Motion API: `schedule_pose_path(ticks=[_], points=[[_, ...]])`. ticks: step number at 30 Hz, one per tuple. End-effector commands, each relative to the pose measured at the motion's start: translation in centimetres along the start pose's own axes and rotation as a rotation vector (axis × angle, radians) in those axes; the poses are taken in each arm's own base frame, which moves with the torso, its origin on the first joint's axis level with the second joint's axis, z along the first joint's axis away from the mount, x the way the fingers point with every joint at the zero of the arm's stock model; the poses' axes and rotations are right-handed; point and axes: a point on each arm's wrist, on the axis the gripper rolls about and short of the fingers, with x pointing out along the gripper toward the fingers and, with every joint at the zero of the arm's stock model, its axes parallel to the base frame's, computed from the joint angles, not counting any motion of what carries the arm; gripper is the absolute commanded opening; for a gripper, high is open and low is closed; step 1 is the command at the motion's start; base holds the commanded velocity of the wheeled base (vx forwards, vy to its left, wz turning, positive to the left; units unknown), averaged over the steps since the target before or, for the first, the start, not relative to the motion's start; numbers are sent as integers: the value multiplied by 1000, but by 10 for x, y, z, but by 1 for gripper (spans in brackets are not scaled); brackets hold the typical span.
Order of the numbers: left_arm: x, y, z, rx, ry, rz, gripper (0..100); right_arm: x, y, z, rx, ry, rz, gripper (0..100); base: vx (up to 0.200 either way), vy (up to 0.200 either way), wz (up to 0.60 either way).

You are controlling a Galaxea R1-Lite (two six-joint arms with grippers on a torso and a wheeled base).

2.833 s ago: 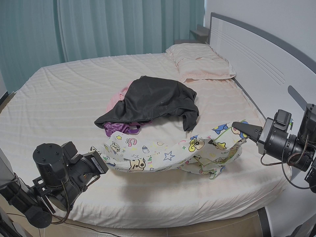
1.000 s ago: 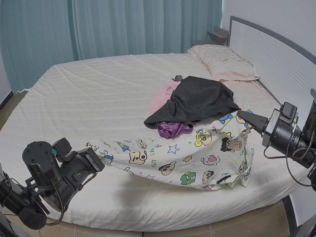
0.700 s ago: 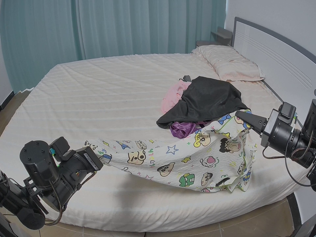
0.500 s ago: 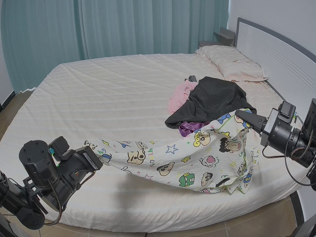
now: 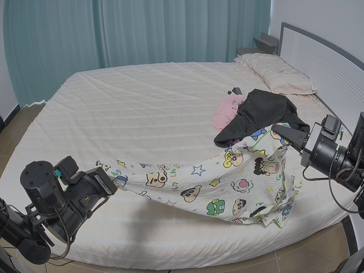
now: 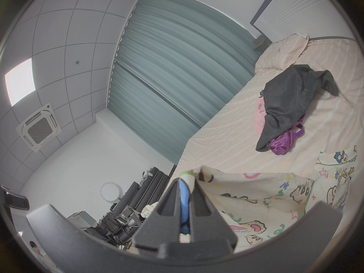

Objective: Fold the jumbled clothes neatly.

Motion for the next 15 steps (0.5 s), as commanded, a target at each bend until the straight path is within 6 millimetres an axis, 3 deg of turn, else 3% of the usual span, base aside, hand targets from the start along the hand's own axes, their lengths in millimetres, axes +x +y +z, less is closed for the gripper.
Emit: schedule_pose_path(ticks=[1,14,15], points=[[0,0,1,-2,-4,-2,0,0,0,0,-1,-2,2,0,0,200,0],[-3,-1,4,-7,-16,-8,0,-1,2,1,-4,-8,4,0,0,200,0],[-3,-1,4,-7,-15,-9,0,-2,2,1,-4,-8,4,0,0,0,0]])
